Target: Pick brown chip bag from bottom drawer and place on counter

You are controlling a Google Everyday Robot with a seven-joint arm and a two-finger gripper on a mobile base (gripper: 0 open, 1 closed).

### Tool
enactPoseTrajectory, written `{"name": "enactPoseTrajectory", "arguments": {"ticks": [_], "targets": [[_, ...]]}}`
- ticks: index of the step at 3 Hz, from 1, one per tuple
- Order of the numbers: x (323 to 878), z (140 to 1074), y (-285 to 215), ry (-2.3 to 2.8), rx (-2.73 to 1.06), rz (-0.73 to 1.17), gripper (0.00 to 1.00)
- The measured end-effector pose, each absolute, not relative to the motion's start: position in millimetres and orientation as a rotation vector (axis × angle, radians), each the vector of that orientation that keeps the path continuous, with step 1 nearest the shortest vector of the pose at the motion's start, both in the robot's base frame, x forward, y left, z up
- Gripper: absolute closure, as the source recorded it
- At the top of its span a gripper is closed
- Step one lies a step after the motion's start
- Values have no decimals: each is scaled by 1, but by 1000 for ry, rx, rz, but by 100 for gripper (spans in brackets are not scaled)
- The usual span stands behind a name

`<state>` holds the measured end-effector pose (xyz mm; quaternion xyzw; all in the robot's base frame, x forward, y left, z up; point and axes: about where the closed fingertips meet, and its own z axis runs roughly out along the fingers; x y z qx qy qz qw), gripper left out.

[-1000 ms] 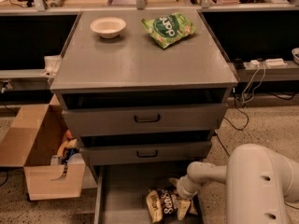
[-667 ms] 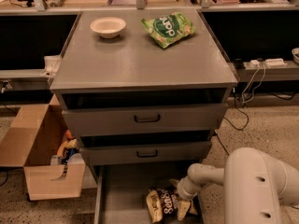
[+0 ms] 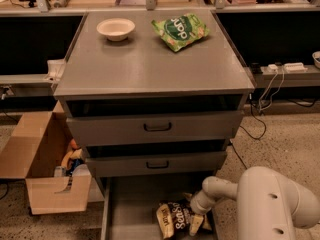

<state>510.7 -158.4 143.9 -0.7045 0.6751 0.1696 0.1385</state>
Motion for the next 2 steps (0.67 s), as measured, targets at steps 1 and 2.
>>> {"name": "enactPoseTrajectory", "arguments": {"ticks": [1, 2], "targets": [[514, 138, -158, 1954, -2029, 509, 0], [515, 135, -158, 1950, -2017, 521, 14]]}}
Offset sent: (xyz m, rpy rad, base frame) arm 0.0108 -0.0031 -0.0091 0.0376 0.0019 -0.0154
